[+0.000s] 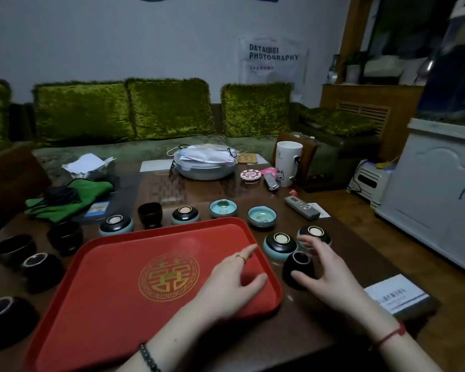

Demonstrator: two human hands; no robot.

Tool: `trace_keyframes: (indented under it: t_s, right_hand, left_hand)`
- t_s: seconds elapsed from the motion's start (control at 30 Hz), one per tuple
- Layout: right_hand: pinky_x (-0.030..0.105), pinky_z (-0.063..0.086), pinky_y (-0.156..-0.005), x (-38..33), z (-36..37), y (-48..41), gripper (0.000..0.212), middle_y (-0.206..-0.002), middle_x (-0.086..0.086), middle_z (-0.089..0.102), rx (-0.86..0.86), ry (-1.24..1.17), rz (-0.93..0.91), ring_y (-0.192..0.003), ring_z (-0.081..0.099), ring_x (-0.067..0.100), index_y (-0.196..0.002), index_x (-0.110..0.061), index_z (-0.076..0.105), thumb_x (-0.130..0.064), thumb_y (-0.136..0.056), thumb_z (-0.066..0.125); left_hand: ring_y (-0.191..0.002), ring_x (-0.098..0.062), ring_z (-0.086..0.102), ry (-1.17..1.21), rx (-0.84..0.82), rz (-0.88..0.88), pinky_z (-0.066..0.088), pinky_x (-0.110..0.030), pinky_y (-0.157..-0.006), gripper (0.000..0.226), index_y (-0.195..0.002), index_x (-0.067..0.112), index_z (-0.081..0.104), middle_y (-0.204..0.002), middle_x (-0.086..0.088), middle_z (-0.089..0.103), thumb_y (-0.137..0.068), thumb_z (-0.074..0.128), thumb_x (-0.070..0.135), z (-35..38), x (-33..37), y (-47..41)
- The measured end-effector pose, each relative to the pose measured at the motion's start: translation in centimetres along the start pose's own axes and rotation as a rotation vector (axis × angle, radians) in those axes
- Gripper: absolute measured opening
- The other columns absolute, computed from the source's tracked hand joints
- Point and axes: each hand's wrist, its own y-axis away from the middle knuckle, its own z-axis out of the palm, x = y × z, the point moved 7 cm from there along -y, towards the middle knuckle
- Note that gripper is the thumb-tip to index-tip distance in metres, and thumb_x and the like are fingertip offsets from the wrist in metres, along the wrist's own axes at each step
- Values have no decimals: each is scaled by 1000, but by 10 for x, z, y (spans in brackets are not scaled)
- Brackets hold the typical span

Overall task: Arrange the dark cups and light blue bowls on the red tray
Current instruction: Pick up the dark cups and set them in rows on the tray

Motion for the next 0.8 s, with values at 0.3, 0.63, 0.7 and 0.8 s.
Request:
trace_keyframes:
  t_s: [0.3,0.63,0.7,0.8]
  right_hand:
    - [19,36,-99,44,17,-7,73,-123,-15,53,-118,-85,67,-117,47,0,-124,-35,39,-29,-62,78]
    - [13,43,-85,52,18,-8,60,-102,-19,63,-88,-145,63,-100,56,-8,-103,-37,48,-28,-51,76]
    - [10,43,-83,45,15,-8,58,-100,-20,63,-90,-141,47,-98,56,-8,-99,-39,49,-25,-49,73]
    - [5,40,-84,31,8,-11,59,-106,-22,61,-95,-159,12,-102,54,-11,-102,-42,50,-25,-49,70]
  left_hand:
    - [-134,-14,32,-58,-73,11,17,-31,-115,62,-140,28,26,-141,-1,43,-85,51,43,45,6,-48]
    - [-134,-6,28,-57,-95,15,-11,-40,-113,63,-132,39,32,-135,7,46,-76,57,52,65,9,-60]
    - [-133,-6,29,-43,-85,18,-11,-41,-113,63,-131,38,33,-135,9,47,-75,58,51,64,11,-60]
    - [-124,-5,39,42,-51,26,-3,-39,-113,57,-124,39,38,-124,12,55,-73,62,51,57,15,-60]
